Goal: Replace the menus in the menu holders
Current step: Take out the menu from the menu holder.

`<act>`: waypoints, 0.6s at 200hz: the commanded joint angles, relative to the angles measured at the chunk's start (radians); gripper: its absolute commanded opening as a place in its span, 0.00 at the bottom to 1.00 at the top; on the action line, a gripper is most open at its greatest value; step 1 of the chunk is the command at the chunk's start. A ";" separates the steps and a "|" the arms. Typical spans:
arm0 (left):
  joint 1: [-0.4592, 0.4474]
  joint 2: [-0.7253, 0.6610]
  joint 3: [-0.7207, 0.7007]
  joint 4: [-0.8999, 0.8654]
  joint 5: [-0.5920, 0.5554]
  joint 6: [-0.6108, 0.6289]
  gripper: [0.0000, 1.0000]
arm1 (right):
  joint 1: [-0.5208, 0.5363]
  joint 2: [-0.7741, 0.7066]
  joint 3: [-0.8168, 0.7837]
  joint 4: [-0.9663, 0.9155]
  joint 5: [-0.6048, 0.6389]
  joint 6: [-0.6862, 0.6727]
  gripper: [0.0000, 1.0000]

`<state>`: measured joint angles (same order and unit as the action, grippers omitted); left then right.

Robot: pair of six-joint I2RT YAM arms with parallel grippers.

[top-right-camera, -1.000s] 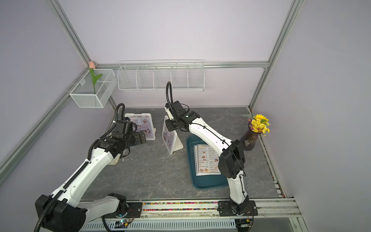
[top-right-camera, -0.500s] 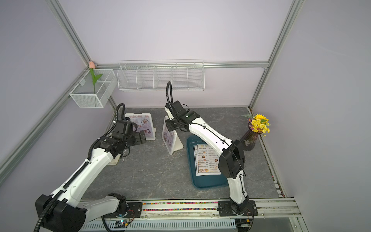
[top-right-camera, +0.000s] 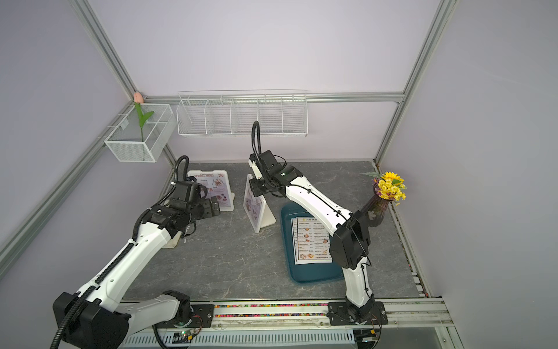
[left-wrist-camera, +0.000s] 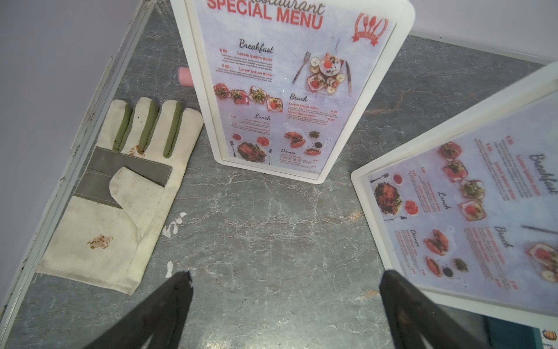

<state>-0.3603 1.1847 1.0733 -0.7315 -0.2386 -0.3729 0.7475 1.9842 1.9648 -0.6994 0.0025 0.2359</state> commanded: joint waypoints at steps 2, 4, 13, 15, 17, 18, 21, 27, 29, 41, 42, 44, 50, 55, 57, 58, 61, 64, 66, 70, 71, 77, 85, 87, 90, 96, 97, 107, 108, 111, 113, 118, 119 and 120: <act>-0.005 0.005 0.031 -0.008 -0.018 -0.009 0.99 | -0.004 -0.051 0.025 -0.008 -0.009 0.005 0.09; -0.005 0.006 0.031 -0.008 -0.017 -0.008 0.99 | -0.004 -0.052 0.025 -0.008 -0.008 0.004 0.09; -0.006 0.007 0.033 -0.008 -0.016 -0.009 0.99 | -0.006 -0.056 0.025 -0.006 -0.007 0.003 0.08; -0.006 0.007 0.033 -0.008 -0.018 -0.009 0.99 | -0.006 -0.056 0.025 -0.007 -0.007 0.003 0.08; -0.006 0.007 0.034 -0.008 -0.019 -0.008 0.99 | -0.006 -0.057 0.025 -0.007 -0.007 0.003 0.08; -0.006 0.007 0.033 -0.008 -0.019 -0.009 0.99 | -0.006 -0.057 0.025 -0.006 -0.007 0.003 0.08; -0.006 0.006 0.033 -0.008 -0.019 -0.009 0.99 | -0.006 -0.060 0.024 -0.005 -0.007 0.002 0.08; -0.006 0.009 0.036 -0.008 -0.019 -0.009 0.99 | -0.006 -0.061 0.025 -0.005 -0.006 0.001 0.08; -0.006 0.009 0.037 -0.008 -0.020 -0.008 0.99 | -0.006 -0.062 0.025 -0.004 -0.006 0.001 0.08; -0.005 0.010 0.039 -0.008 -0.020 -0.008 0.99 | -0.008 -0.067 0.025 -0.004 -0.006 -0.002 0.07; -0.006 0.010 0.039 -0.008 -0.020 -0.008 0.99 | -0.008 -0.067 0.025 -0.003 -0.006 -0.003 0.07; -0.005 0.010 0.039 -0.008 -0.020 -0.008 0.99 | -0.007 -0.067 0.025 -0.003 -0.006 -0.003 0.07; -0.007 0.010 0.039 -0.008 -0.022 -0.009 0.99 | -0.007 -0.069 0.025 -0.003 -0.006 -0.004 0.07; -0.008 0.011 0.039 -0.008 -0.022 -0.009 0.99 | -0.008 -0.070 0.025 -0.003 -0.006 -0.004 0.07; -0.008 0.011 0.039 -0.008 -0.022 -0.009 0.99 | -0.007 -0.070 0.025 -0.004 -0.006 -0.004 0.07; -0.008 0.011 0.039 -0.008 -0.022 -0.009 0.99 | -0.007 -0.070 0.026 -0.003 -0.006 -0.004 0.07; -0.008 0.010 0.040 -0.008 -0.022 -0.009 0.99 | -0.007 -0.071 0.025 -0.003 -0.006 -0.005 0.07; -0.008 0.011 0.040 -0.008 -0.023 -0.009 0.99 | -0.008 -0.071 0.026 -0.003 -0.006 -0.005 0.07; -0.007 0.011 0.039 -0.008 -0.024 -0.008 0.99 | -0.008 -0.072 0.026 -0.003 -0.006 -0.005 0.07; -0.008 0.011 0.040 -0.008 -0.024 -0.008 0.99 | -0.008 -0.073 0.026 -0.004 -0.008 -0.006 0.07; -0.008 0.011 0.040 -0.008 -0.024 -0.009 0.99 | -0.008 -0.073 0.026 -0.004 -0.008 -0.006 0.07; -0.008 0.012 0.040 -0.008 -0.024 -0.009 0.99 | -0.009 -0.074 0.028 -0.003 -0.009 -0.006 0.06; -0.008 0.013 0.043 -0.009 -0.024 -0.009 0.99 | -0.009 -0.078 0.028 -0.003 -0.009 -0.008 0.06; -0.007 0.013 0.043 -0.011 -0.025 -0.008 0.99 | -0.008 -0.079 0.028 -0.003 -0.009 -0.009 0.06; -0.007 0.012 0.043 -0.011 -0.024 -0.008 0.99 | -0.008 -0.080 0.028 -0.004 -0.009 -0.011 0.06; -0.007 0.012 0.046 -0.012 -0.027 -0.007 0.99 | -0.008 -0.084 0.030 -0.004 -0.005 -0.013 0.06; -0.007 0.011 0.045 -0.012 -0.027 -0.007 0.99 | -0.009 -0.085 0.030 -0.004 -0.004 -0.014 0.06; -0.008 0.011 0.053 -0.017 -0.035 -0.001 0.99 | -0.011 -0.095 0.036 -0.004 0.000 -0.022 0.07; -0.008 0.011 0.053 -0.018 -0.036 0.000 0.99 | -0.011 -0.096 0.037 -0.005 0.001 -0.024 0.07; -0.007 0.010 0.055 -0.019 -0.038 0.002 0.99 | -0.011 -0.099 0.041 -0.007 0.002 -0.026 0.06; -0.008 0.010 0.057 -0.021 -0.040 0.004 0.99 | -0.011 -0.101 0.044 -0.009 0.004 -0.028 0.06; -0.008 0.010 0.063 -0.024 -0.044 0.009 1.00 | -0.013 -0.105 0.054 -0.014 0.005 -0.035 0.06; -0.008 0.010 0.065 -0.024 -0.044 0.009 1.00 | -0.013 -0.107 0.056 -0.016 0.006 -0.037 0.06; -0.008 0.010 0.066 -0.025 -0.044 0.010 1.00 | -0.013 -0.107 0.058 -0.017 0.006 -0.037 0.07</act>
<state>-0.3622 1.1915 1.0901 -0.7334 -0.2474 -0.3721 0.7418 1.9392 1.9732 -0.7010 0.0032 0.2306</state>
